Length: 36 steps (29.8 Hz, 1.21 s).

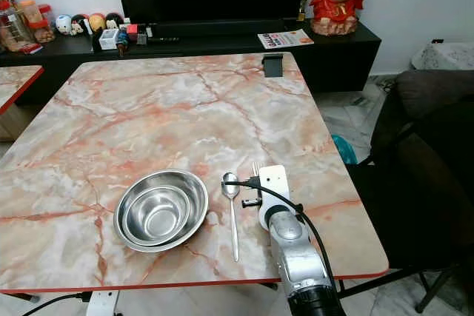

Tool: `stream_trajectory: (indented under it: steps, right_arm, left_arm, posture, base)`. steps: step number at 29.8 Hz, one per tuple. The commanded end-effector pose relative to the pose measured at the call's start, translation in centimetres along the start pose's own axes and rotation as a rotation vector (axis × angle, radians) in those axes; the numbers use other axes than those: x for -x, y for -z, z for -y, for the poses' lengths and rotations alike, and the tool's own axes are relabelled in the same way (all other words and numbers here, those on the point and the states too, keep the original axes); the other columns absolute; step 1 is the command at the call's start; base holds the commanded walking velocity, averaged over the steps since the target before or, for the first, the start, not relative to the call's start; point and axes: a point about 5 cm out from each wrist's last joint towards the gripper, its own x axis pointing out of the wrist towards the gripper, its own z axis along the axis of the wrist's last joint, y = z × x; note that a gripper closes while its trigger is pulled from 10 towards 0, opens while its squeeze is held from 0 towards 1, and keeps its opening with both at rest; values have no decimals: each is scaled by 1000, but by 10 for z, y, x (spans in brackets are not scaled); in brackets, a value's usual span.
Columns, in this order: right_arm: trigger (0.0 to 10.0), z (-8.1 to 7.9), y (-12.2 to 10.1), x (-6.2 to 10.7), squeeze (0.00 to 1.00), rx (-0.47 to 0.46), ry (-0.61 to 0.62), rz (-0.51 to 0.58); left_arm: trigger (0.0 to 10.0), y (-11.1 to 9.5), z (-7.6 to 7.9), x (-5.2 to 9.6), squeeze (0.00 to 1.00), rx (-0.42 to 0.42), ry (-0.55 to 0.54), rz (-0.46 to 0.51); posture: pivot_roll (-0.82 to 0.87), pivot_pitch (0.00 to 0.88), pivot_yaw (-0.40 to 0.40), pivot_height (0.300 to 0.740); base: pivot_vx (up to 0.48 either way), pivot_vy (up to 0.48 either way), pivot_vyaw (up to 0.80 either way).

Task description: Setting the table

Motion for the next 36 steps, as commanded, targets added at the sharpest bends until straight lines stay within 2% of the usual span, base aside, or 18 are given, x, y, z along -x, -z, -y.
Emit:
stream_trajectory:
  steps: [1,4,5,8,22,23,24,26,27,28,29,30,36]
  right_arm:
    - [10000,2,31,1,0,-20,3,-155]
    - [10000,1,30,1,0,-23,-4,-152]
    - [10000,1,29,1,929,-26,-7,-148]
    - [10000,1,29,1,953,-26,-5,-150]
    - [10000,1,28,0,925,-28,-6,-152]
    - [10000,0,28,0,937,-28,-9,-149]
    - [10000,0,26,0,1000,-30,-11,-139]
    - [10000,-1,23,0,1000,-31,-19,-117]
    - [10000,-2,22,0,902,-32,-22,-109]
    - [10000,-2,20,0,902,-33,-28,-101]
    - [10000,-3,19,0,98,-28,-37,-96]
    - [10000,-4,18,0,0,-23,-43,-91]
    - [10000,-4,11,-1,0,-12,-33,-64]
  left_arm:
    - [10000,6,-1,1,0,-11,-2,-26]
    - [10000,6,-1,1,0,-12,-2,-26]
    - [10000,6,-1,1,0,-11,-2,-26]
    - [10000,5,-1,1,0,-11,-1,-25]
    - [10000,4,-1,0,0,-12,0,-23]
    - [10000,4,-1,0,0,-13,-1,-23]
    - [10000,3,-1,0,0,-14,-1,-22]
    - [10000,3,-1,0,0,-15,-1,-22]
    - [10000,3,-1,0,0,-15,-1,-22]
    - [10000,3,-1,0,0,-15,-1,-22]
    - [10000,3,-1,0,0,-16,-1,-22]
    - [10000,3,-1,0,0,-16,-1,-23]
    - [10000,4,-1,0,0,-14,-1,-26]
  posture:
    - [-83,0,49,732]
    - [-83,0,49,732]
    - [-84,0,48,732]
    - [-83,0,48,732]
    - [-84,0,50,732]
    - [-83,0,50,732]
    - [-84,0,51,732]
    - [-85,0,51,732]
    - [-85,0,51,732]
    - [-86,0,51,732]
    - [-88,0,52,732]
    - [-89,0,52,732]
    - [-85,0,52,732]
  base:
    - [0,0,0]
    - [0,0,0]
    - [0,0,0]
    - [0,0,0]
    - [0,0,0]
    - [0,0,0]
    - [0,0,0]
    - [0,0,0]
    - [0,0,0]
    - [0,0,0]
    - [0,0,0]
    - [0,0,0]
    - [0,0,0]
